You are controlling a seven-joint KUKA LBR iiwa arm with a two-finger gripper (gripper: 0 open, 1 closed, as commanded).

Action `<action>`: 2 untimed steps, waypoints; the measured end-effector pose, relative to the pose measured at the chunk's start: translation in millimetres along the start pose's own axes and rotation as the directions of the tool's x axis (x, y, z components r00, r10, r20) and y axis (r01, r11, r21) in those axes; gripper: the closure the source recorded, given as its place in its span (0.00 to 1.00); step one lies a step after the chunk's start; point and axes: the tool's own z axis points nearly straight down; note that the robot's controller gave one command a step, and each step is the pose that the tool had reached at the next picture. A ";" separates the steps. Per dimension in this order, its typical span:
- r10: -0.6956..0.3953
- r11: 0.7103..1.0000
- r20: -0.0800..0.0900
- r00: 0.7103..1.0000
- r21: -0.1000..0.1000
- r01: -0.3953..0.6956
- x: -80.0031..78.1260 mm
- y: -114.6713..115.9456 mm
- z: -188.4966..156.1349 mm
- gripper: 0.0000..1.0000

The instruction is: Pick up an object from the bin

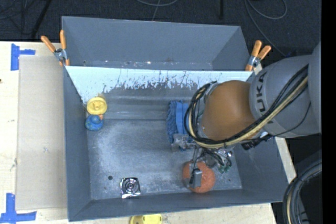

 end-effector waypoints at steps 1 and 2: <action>0.002 1.000 -0.003 1.000 0.000 -0.002 12.6 -8.5 0.4 0.00; -0.047 0.999 -0.006 0.999 0.000 0.047 14.2 -25.4 3.8 0.00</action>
Offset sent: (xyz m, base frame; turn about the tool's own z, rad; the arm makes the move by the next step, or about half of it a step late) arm 0.0231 -0.0420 -0.0062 -0.1206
